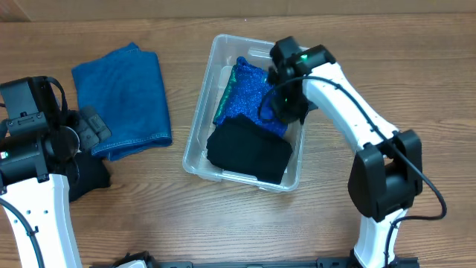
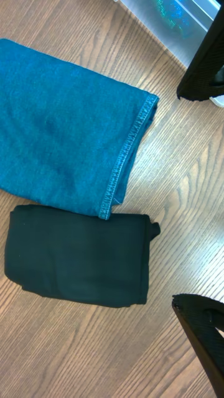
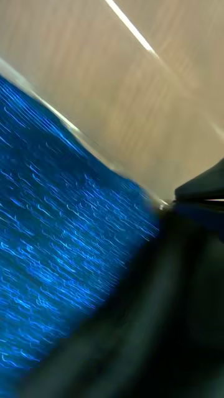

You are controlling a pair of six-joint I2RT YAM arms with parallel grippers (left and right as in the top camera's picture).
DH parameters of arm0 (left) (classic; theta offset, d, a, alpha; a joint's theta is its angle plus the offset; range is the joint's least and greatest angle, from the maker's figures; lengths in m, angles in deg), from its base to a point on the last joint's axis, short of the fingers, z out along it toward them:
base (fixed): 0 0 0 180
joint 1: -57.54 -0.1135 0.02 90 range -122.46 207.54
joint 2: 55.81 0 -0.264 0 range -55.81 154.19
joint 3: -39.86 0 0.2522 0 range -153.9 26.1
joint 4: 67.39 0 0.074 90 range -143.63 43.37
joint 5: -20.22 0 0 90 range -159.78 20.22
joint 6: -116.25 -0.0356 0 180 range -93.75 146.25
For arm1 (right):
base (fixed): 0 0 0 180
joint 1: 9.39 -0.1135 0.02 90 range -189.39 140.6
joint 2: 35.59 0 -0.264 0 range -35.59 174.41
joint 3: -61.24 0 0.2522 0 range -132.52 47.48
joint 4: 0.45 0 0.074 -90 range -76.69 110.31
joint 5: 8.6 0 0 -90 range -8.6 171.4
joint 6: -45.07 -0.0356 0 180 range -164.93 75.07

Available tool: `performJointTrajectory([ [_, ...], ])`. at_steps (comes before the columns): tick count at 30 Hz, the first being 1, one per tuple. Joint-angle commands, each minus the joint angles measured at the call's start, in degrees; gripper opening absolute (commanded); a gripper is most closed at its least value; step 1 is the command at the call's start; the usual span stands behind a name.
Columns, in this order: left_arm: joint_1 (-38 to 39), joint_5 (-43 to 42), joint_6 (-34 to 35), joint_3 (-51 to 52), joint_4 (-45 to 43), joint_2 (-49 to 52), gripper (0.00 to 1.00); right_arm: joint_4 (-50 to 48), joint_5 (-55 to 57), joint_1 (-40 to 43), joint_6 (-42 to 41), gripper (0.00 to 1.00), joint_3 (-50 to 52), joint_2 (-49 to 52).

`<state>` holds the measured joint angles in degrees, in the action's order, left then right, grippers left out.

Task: Pack container
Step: 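Lay the black cloth in the bin and push it flat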

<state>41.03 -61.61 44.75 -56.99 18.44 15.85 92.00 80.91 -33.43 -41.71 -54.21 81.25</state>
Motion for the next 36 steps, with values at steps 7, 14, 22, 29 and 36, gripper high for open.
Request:
performJointTrajectory([
  [7,-0.31,-0.70,0.31,-1.27,-0.04,0.24,1.00,12.50,-2.19,-1.25,-3.02,0.08,3.28,-5.46],
  [14,-0.31,-0.70,0.13,-1.27,0.02,0.24,1.00,9.68,12.28,2.91,-12.81,0.08,4.02,-5.46],
  [22,-0.31,-0.70,0.13,-1.27,0.07,0.24,1.00,6.64,3.91,5.22,-3.80,0.08,3.67,-5.51],
  [29,-0.31,-0.70,-0.37,-1.27,0.39,0.24,1.00,4.04,-1.57,4.92,-4.66,0.08,-6.29,-15.04],
  [36,-2.58,0.83,-0.48,-1.16,3.45,0.24,1.00,2.23,-5.22,23.58,-9.29,1.00,-7.21,-23.28],
])
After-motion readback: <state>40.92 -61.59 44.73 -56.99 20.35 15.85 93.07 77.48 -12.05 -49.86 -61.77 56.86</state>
